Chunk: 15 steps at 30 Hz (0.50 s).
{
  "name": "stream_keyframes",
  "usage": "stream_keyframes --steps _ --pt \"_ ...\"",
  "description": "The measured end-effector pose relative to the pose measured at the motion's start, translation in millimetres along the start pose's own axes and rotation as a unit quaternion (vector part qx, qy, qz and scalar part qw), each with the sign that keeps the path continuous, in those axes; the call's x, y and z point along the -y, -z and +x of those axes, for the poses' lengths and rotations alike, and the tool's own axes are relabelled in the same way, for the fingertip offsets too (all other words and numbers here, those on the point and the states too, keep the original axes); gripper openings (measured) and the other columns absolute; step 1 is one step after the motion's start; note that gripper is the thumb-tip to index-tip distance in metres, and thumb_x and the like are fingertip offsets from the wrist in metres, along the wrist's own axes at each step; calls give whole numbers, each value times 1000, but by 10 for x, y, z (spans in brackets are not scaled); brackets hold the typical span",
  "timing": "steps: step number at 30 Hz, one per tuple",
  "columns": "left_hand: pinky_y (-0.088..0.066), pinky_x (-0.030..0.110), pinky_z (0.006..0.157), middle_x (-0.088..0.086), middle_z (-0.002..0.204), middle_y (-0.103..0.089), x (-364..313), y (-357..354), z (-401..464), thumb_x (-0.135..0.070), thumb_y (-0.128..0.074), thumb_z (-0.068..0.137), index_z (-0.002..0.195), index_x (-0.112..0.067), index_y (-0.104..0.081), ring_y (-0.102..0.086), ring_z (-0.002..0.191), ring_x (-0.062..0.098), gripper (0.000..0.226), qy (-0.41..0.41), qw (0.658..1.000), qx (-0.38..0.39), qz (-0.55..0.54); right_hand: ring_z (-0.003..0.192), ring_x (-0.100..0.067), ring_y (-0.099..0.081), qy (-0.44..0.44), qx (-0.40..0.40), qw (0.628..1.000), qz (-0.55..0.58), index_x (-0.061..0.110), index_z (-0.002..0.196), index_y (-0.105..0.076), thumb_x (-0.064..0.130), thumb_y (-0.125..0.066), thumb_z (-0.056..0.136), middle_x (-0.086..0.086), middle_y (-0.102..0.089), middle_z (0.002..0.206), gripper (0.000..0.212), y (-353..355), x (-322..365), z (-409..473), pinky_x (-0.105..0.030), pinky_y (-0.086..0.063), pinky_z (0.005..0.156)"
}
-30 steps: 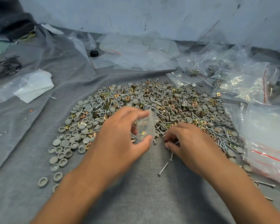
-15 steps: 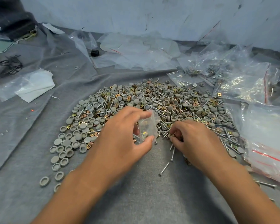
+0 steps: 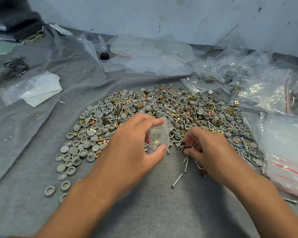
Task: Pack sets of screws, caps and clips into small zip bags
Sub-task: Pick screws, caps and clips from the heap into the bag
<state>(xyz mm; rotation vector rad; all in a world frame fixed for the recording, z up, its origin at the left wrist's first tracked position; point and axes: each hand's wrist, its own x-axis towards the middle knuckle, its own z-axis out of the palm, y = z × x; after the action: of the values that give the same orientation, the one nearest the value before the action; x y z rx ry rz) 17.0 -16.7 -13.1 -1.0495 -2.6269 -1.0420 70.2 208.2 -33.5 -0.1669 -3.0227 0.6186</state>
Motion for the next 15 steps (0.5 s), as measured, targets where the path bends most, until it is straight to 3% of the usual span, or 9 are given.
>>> stream_keyframes --steps 6,11,15 --pt "-51 15 80 -27 114 -53 -4 -4 0 -45 -66 84 141 -36 -53 -58 91 5 59 0 1000 3 7 91 14 -56 25 -55 996 59 46 101 -69 22 -68 94 29 -62 96 25 87 38 -29 0 -38 74" --pt "-51 18 83 -25 114 -54 -15 -12 5 -44 -66 84 140 -33 -56 -57 88 2 58 -3 1000 4 7 92 11 -53 30 -44 995 87 42 106 -65 23 -58 100 25 -59 100 21 86 84 -27 -3 -35 73" --pt "-48 16 81 -23 115 -54 -47 -32 12 -41 -69 84 137 -30 -60 -58 84 3 55 -3 1000 -3 0 73 4 -55 53 -56 963 259 38 98 -63 30 -56 99 26 -62 82 11 174 223 -90 -7 -38 60"
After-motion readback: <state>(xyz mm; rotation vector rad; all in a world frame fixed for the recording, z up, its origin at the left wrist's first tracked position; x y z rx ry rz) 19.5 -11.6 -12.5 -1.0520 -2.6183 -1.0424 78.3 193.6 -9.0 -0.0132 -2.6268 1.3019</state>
